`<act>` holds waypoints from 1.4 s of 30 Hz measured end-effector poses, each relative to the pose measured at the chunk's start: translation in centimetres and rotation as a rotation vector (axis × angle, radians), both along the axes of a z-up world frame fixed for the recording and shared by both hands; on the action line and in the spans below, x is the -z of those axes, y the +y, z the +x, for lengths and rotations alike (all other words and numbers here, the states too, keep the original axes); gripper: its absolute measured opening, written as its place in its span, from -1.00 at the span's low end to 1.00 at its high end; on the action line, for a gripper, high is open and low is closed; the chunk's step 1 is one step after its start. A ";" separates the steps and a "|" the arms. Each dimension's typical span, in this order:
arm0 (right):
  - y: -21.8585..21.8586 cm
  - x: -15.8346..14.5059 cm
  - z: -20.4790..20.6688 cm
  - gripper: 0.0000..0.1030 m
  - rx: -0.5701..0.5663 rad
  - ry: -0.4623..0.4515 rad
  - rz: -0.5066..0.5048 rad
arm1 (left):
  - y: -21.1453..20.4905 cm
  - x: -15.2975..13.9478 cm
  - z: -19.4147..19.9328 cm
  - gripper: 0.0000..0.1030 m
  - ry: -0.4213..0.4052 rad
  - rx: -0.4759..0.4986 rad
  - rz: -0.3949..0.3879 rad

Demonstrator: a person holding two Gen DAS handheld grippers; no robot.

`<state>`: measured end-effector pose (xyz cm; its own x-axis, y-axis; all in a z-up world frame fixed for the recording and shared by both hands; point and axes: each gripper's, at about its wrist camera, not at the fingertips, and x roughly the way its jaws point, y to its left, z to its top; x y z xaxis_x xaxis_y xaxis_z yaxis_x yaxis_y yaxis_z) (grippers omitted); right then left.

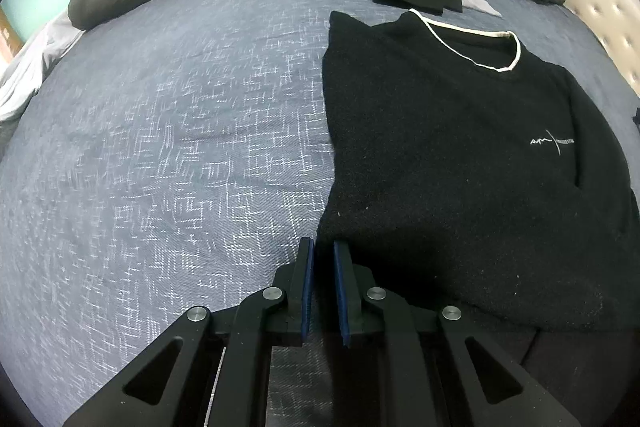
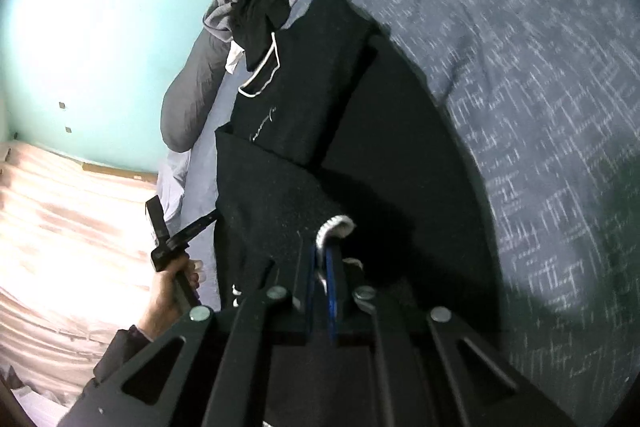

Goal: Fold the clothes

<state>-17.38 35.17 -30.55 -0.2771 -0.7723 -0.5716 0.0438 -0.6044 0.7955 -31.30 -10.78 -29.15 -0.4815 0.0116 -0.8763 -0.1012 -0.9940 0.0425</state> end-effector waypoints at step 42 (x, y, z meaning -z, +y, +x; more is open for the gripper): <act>-1.4 1.1 -0.9 -0.86 -0.032 0.055 0.172 | -0.3 -1.1 -0.2 -0.76 0.061 -0.095 0.174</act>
